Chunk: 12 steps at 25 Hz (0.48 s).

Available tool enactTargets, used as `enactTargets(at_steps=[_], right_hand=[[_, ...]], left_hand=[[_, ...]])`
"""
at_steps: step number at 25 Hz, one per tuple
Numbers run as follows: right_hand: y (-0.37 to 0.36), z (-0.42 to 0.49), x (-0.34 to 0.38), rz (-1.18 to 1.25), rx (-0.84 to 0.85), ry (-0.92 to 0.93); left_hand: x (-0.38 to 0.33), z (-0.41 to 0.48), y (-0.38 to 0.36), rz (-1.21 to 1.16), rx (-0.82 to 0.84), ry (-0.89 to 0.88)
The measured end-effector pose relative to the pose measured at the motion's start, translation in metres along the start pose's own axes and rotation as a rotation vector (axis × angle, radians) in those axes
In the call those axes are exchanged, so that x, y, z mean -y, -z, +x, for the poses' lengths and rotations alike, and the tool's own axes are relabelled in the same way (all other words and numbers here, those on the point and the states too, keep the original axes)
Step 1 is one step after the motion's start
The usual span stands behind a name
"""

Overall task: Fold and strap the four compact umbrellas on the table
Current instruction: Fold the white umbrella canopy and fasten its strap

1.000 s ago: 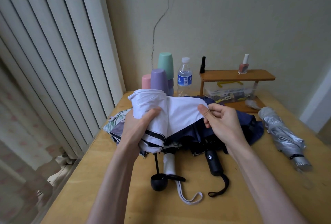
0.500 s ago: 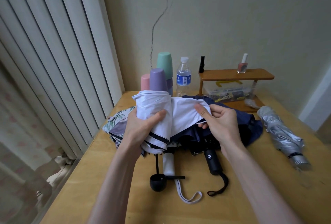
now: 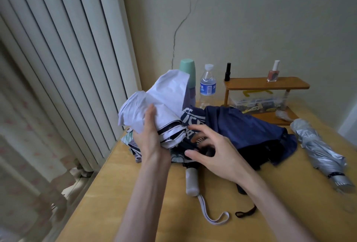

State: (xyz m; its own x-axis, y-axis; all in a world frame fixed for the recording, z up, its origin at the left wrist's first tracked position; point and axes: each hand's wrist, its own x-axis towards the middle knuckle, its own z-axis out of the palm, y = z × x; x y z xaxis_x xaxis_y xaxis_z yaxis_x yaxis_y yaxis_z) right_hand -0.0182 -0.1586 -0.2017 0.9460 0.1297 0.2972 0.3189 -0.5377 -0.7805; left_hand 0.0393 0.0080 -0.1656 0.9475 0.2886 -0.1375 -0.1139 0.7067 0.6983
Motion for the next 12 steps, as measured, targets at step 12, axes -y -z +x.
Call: enactTargets(at_steps=[12], right_hand=[[0.000, -0.001, 0.001, 0.402, -0.069, -0.050]], left_hand=[[0.001, 0.003, 0.014, -0.040, 0.337, 0.112]])
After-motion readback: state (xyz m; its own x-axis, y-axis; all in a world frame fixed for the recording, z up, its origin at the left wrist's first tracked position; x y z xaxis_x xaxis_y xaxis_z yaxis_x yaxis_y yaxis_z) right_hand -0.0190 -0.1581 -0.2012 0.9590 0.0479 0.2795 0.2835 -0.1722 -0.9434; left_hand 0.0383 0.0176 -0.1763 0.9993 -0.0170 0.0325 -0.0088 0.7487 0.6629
